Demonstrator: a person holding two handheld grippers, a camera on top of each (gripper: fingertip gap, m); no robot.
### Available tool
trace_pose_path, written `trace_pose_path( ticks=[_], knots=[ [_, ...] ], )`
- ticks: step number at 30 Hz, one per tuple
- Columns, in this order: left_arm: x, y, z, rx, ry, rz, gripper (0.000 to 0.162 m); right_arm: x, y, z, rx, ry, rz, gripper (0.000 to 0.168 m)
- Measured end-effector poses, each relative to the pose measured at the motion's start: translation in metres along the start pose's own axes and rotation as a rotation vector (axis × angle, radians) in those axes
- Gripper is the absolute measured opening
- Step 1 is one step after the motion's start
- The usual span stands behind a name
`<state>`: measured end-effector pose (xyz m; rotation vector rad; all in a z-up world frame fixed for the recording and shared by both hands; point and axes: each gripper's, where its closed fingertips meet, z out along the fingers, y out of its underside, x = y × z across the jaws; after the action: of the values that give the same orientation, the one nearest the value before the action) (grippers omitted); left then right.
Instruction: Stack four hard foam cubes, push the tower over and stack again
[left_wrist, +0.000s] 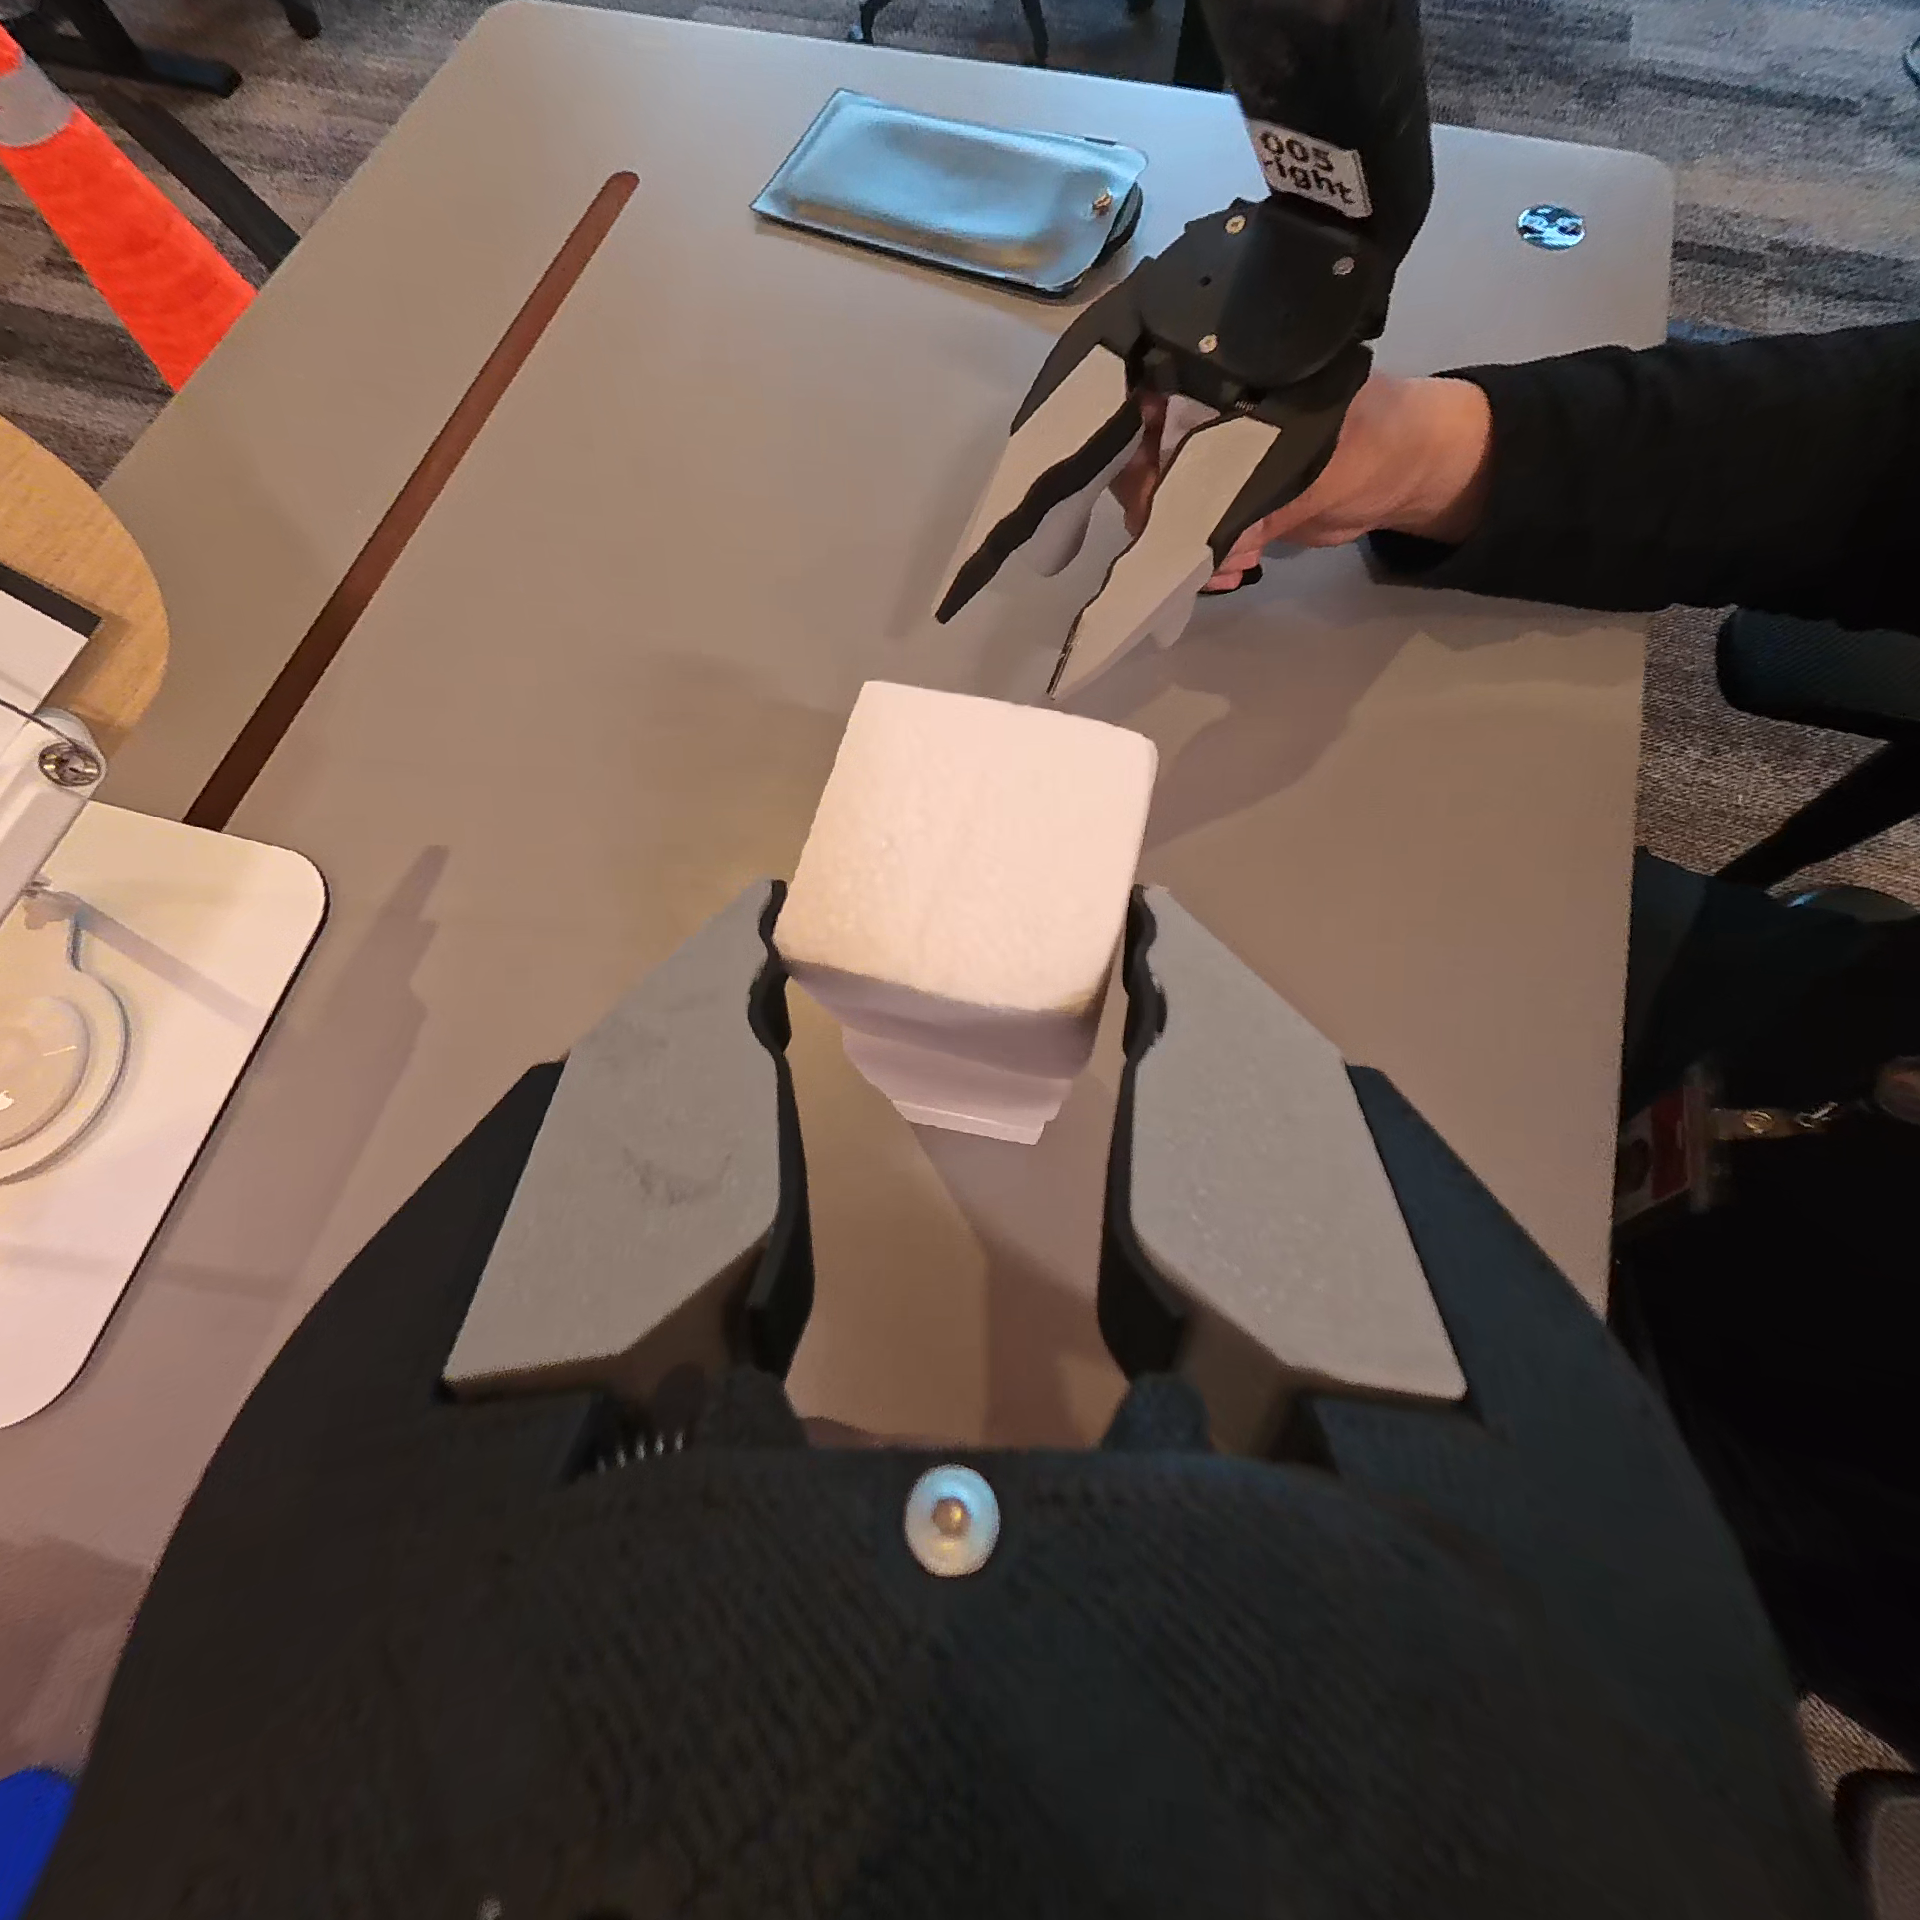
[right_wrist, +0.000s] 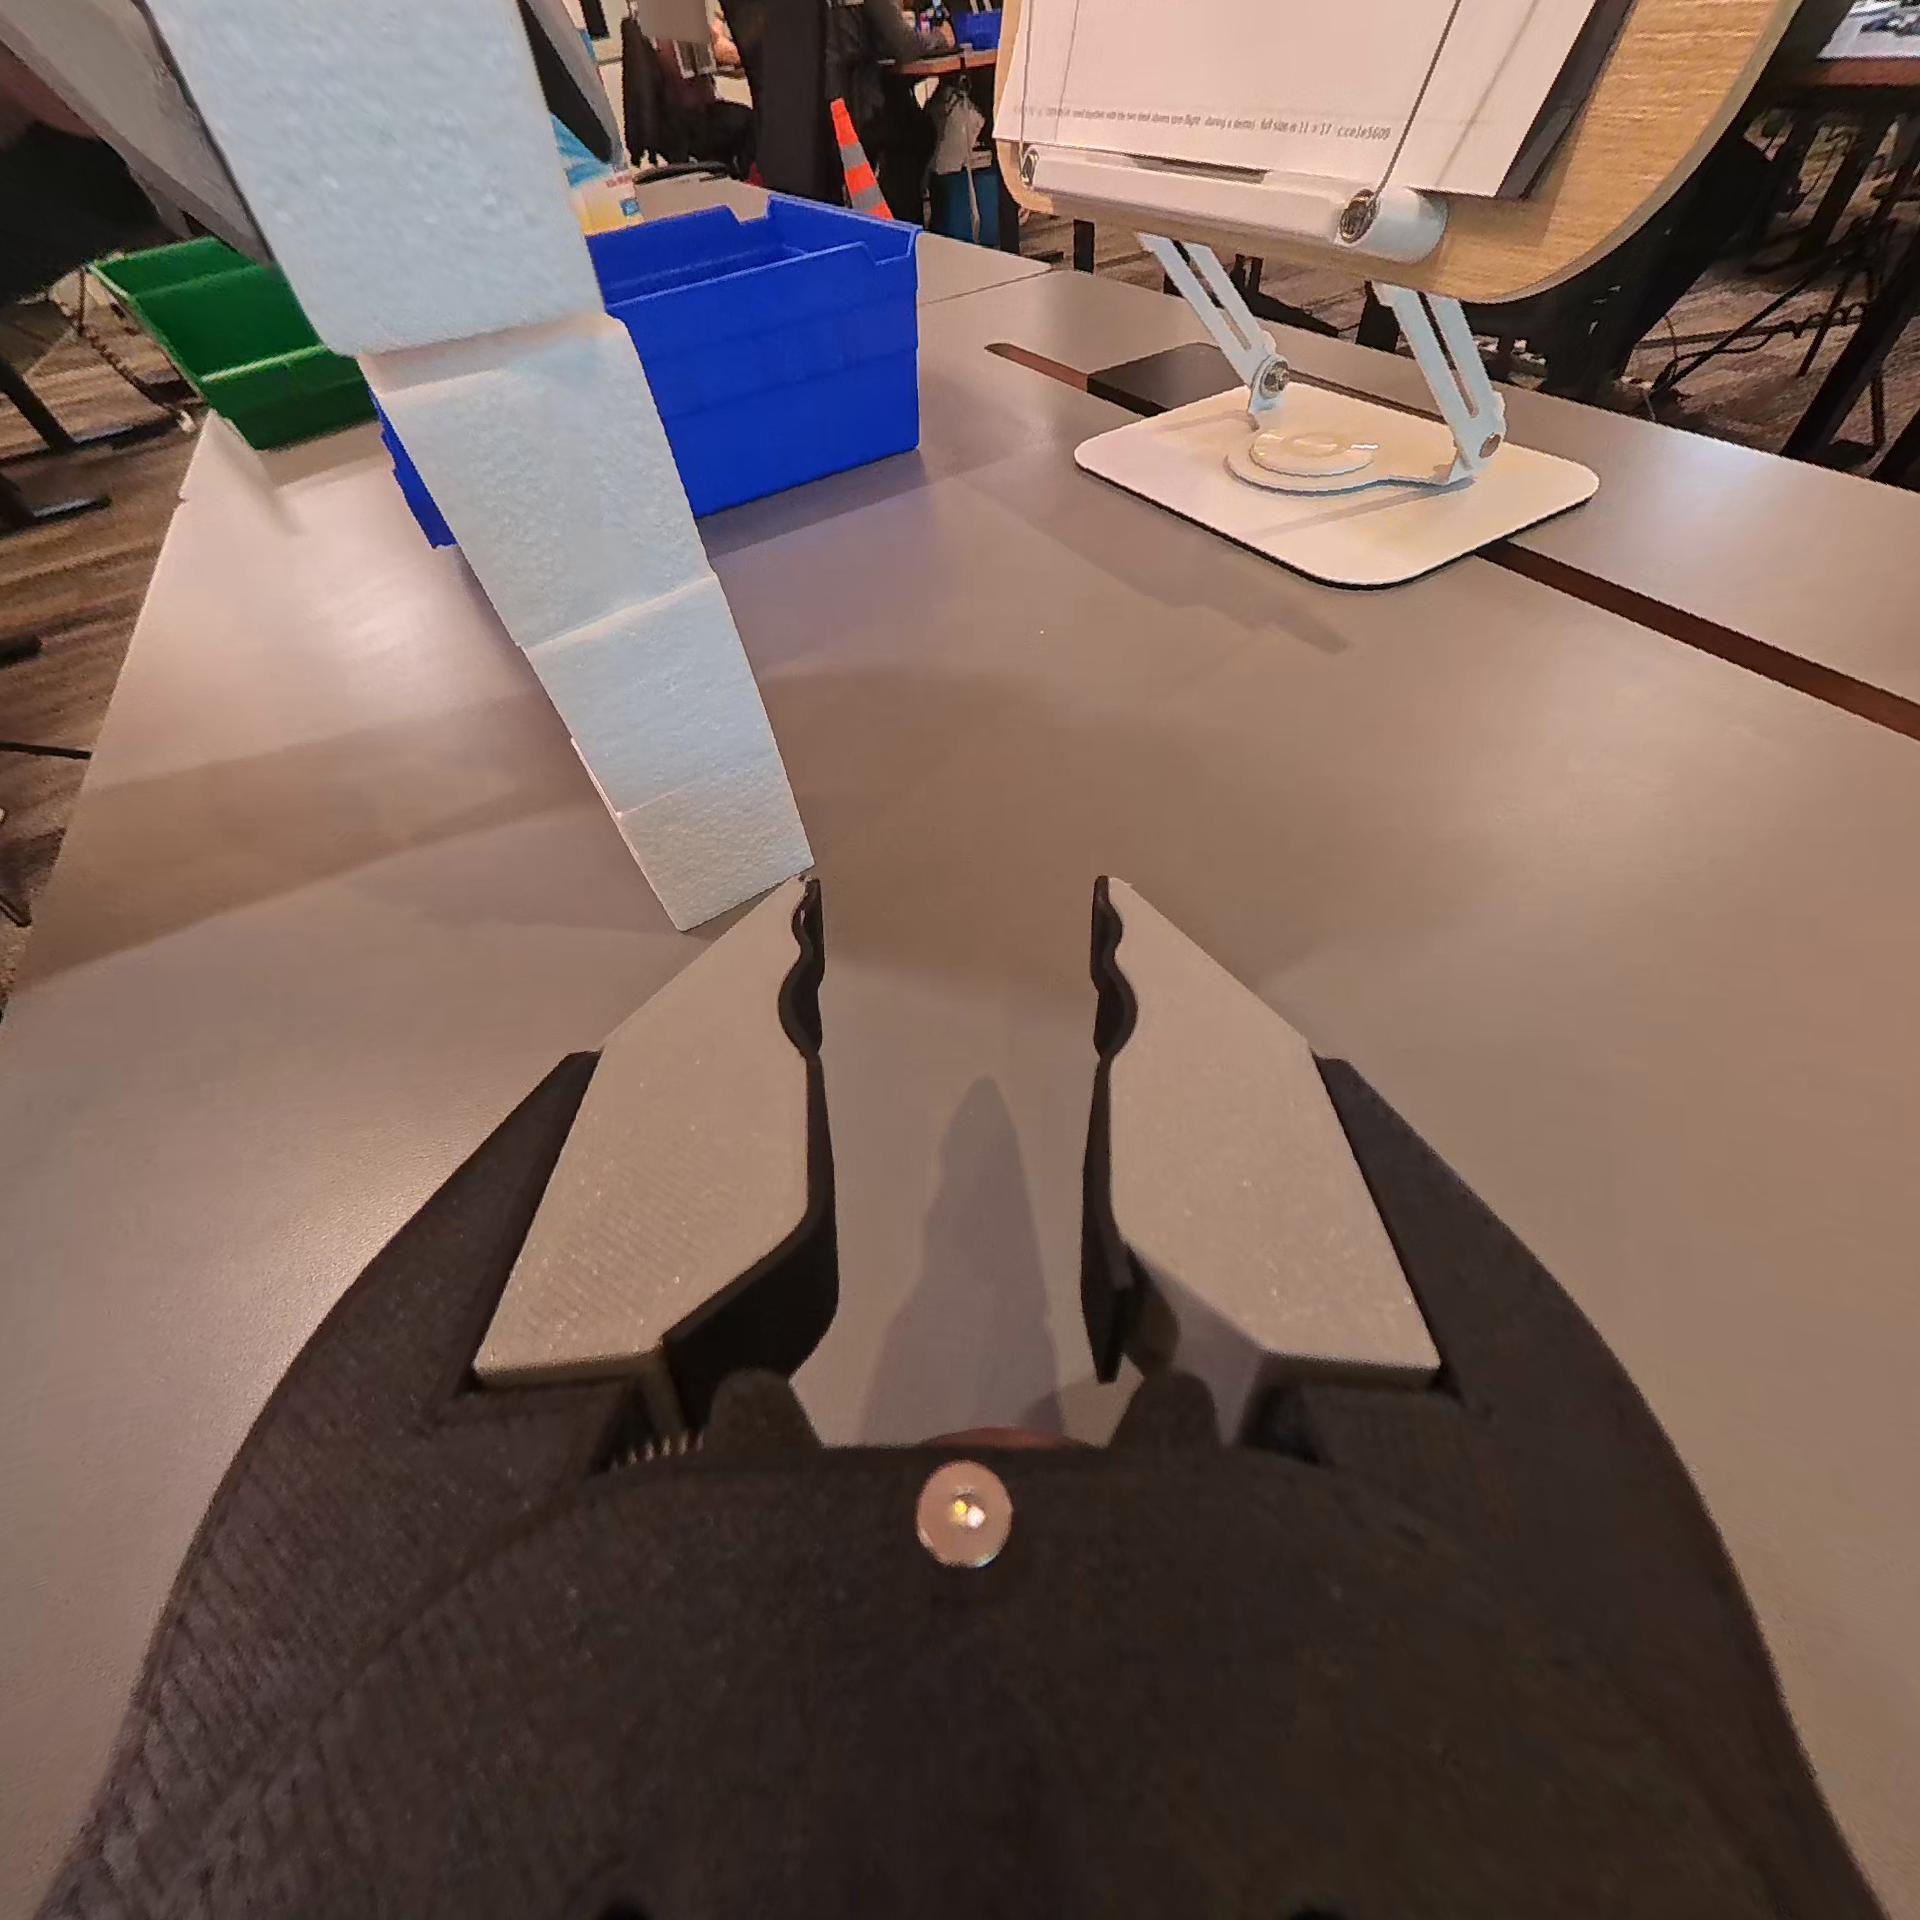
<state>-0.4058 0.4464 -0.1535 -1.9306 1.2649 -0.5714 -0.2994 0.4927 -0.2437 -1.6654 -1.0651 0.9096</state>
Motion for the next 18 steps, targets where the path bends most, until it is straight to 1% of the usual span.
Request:
trace_pose_path(
  ticks=[10, 13, 14, 18],
  knots=[
    [-0.0015, 0.0028, 0.0023, -0.010, -0.015, 0.003, 0.064, 0.0003, 0.0000, 0.0000, 0.000, 0.001, 0.001, 0.049],
    [0.0003, 0.0049, 0.0033, -0.027, -0.014, 0.007, 0.076, 0.0001, 0.0000, 0.0001, 0.000, 0.000, 0.002, 0.049],
    [0.0003, 0.0061, 0.0039, -0.035, -0.017, 0.008, 0.082, 0.0002, 0.0000, 0.0000, 0.000, 0.000, 0.002, 0.049],
    [0.0036, 0.0075, 0.0048, -0.048, -0.012, 0.015, 0.092, 0.0005, -0.0004, -0.0005, 0.002, 0.000, 0.004, 0.049]
  ],
)
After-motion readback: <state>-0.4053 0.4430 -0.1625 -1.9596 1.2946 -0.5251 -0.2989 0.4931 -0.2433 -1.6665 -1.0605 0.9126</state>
